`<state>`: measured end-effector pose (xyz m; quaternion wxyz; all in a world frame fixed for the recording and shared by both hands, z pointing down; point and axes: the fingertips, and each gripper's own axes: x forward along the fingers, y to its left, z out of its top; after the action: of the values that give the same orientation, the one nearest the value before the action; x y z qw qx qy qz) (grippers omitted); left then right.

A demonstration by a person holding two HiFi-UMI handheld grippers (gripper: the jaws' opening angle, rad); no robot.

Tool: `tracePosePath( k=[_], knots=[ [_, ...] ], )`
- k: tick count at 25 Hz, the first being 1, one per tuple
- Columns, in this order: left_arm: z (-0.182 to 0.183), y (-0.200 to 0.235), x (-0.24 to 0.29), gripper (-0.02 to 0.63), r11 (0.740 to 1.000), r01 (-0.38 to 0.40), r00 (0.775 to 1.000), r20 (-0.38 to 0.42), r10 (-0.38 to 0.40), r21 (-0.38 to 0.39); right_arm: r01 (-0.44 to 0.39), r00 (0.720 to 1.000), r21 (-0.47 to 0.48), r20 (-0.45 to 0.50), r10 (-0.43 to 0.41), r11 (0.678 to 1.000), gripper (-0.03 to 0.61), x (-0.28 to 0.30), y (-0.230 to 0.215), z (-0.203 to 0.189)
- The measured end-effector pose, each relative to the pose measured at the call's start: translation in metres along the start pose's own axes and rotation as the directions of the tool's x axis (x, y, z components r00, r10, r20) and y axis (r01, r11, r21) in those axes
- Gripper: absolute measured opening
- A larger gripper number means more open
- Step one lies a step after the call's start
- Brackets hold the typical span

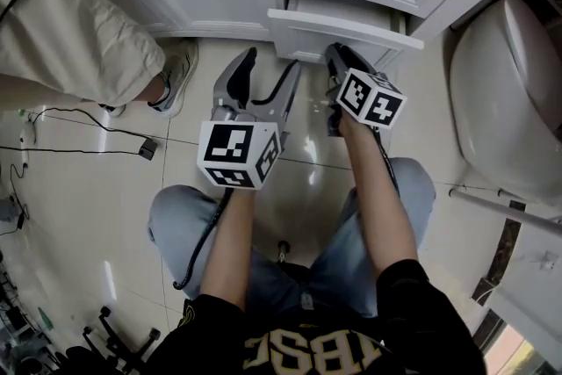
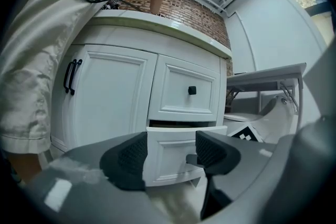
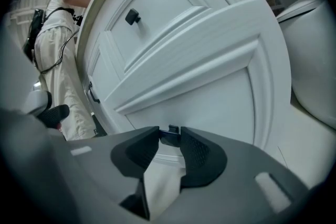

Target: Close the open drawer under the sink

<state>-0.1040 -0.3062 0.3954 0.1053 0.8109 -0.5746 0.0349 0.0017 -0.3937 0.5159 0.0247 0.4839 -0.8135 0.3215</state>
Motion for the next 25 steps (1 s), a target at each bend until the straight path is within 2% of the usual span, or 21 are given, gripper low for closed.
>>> tracePosePath(
  k=[5,10,15,20,25],
  knots=[
    [-0.004,0.005,0.003,0.291,1.000,-0.001,1.000,-0.012,0.001,0.005,-0.038,0.997,0.008,0.069,0.037,0.999,0.121,0.019,-0.009,0.019],
    [-0.007,0.020,-0.001,0.291,1.000,-0.016,0.999,-0.037,0.017,0.019,-0.146,0.986,0.121,0.101,0.134,0.982,0.123,0.038,-0.013,0.031],
    [-0.007,0.034,-0.005,0.291,0.999,-0.034,0.998,-0.047,0.035,0.023,-0.134,0.987,0.107,0.106,0.123,0.985,0.124,0.043,-0.021,0.039],
    [0.003,0.034,-0.009,0.291,0.999,-0.024,0.999,-0.025,0.025,0.026,-0.168,0.984,0.131,0.088,0.157,0.977,0.125,0.046,-0.018,0.038],
    [0.016,0.015,-0.016,0.291,0.999,0.025,1.000,0.000,-0.025,0.045,-0.103,0.991,0.144,0.101,0.089,0.984,0.158,0.017,-0.023,0.047]
  ],
)
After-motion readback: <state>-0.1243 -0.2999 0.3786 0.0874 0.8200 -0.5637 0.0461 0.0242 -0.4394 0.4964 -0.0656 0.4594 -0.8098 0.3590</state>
